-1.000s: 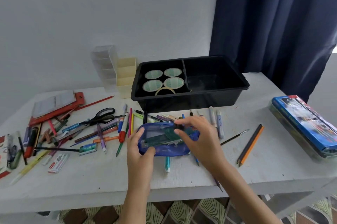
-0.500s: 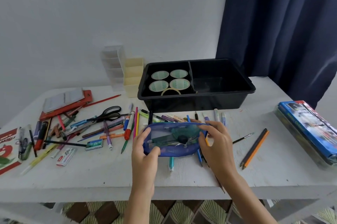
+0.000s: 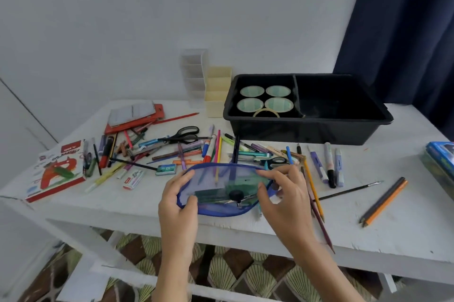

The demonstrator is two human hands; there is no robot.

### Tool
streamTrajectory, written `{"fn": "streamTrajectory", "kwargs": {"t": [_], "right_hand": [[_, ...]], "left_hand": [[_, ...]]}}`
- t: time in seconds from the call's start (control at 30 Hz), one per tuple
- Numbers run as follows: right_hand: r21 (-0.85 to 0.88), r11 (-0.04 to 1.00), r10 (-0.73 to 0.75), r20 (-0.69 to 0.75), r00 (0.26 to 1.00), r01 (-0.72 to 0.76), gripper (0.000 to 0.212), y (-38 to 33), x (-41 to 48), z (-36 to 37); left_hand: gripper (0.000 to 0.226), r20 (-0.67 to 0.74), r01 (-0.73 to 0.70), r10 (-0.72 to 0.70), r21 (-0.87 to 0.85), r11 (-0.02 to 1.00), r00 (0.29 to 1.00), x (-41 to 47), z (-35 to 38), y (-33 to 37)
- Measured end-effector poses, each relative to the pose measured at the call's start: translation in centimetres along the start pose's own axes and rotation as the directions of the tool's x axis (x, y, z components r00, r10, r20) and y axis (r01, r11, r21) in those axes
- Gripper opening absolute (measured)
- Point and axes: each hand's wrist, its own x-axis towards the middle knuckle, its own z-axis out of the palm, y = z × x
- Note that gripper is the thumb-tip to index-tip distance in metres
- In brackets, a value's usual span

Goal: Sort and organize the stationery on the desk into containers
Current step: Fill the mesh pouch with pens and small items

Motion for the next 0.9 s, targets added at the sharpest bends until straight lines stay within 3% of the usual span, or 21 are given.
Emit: {"fn": "streamTrajectory", "kwargs": {"t": [0.37,0.63,0.9], "right_hand": [[-0.107,0.987,0.122,-0.006,0.993,-0.122,0.021,-4.9,-1.5,7.2],[-0.193,0.961,0.183,-0.086,0.979,-0.196,0.024,-5.9,-4.2,10.5],[-0.285,0.924,0.202,-0.195,0.960,-0.253,0.023,-5.7,-4.8,11.0]], "left_hand": [[0.045,0.091,-0.136,0.121,0.178,0.975,0.988,4.4,-7.8,-2.7],[0.041,0.217,-0.180,0.118,0.292,0.939,0.969,6.0,-9.7,-5.6],[0.051,0.370,-0.344,0.176,0.459,0.819,0.912,6.9,-9.2,-6.8]]}}
